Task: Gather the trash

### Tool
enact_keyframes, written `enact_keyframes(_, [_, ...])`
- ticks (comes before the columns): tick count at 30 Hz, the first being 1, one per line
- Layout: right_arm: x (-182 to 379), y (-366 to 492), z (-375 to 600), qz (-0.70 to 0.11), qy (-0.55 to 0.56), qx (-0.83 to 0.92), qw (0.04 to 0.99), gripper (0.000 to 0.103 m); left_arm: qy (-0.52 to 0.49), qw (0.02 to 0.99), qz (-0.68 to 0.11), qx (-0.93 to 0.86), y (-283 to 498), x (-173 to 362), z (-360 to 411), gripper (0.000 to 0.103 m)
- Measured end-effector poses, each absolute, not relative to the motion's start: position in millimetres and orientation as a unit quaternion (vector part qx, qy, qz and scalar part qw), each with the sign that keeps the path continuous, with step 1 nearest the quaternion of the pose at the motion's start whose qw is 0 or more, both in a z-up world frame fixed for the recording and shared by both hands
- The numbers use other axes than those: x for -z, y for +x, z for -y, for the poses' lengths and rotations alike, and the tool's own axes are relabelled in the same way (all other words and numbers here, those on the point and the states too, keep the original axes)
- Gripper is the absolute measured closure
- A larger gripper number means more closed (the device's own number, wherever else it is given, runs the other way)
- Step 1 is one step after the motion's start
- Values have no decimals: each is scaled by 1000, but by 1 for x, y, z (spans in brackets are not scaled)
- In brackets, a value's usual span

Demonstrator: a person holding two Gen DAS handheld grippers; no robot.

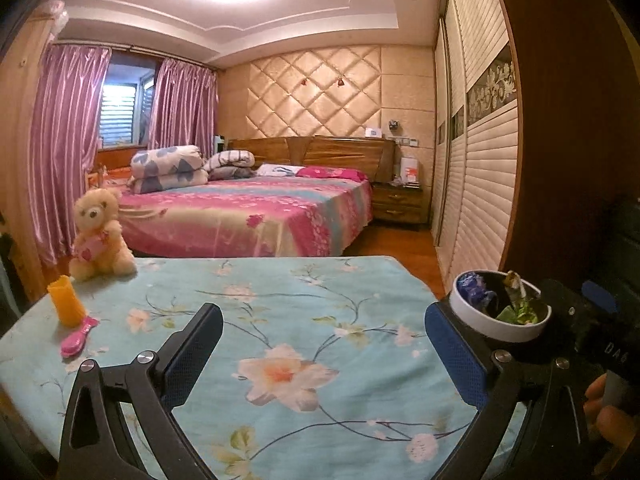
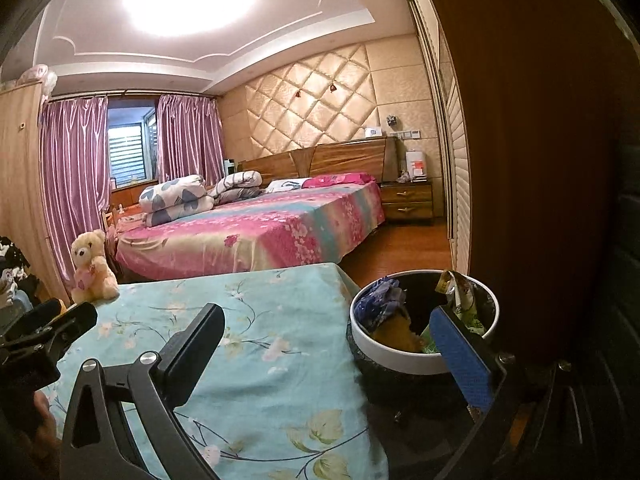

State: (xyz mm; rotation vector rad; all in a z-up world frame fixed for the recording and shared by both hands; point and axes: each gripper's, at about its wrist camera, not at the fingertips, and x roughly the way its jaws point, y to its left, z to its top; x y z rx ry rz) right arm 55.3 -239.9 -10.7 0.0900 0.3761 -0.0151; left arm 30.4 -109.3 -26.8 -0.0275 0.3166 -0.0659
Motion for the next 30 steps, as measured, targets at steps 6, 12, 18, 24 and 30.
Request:
enact_keyframes(6, [11, 55, 234, -192, 38, -1, 981, 0, -4, 987, -162, 25, 39, 27, 112, 1])
enact_keyframes(12, [12, 56, 230, -198, 35, -7, 980, 0, -1, 986, -165, 20, 46, 25, 108, 1])
enact_keyframes(18, [13, 56, 229, -201, 30, -9, 979, 0, 1, 986, -167, 16, 48, 26, 105, 1])
enact_keyframes(24, [12, 57, 229, -201, 29, -10, 979, 0, 1, 986, -165, 13, 49, 26, 101, 1])
enact_keyframes(30, [12, 57, 227, -202, 30, -12, 979, 0, 4, 986, -165, 15, 49, 27, 100, 1])
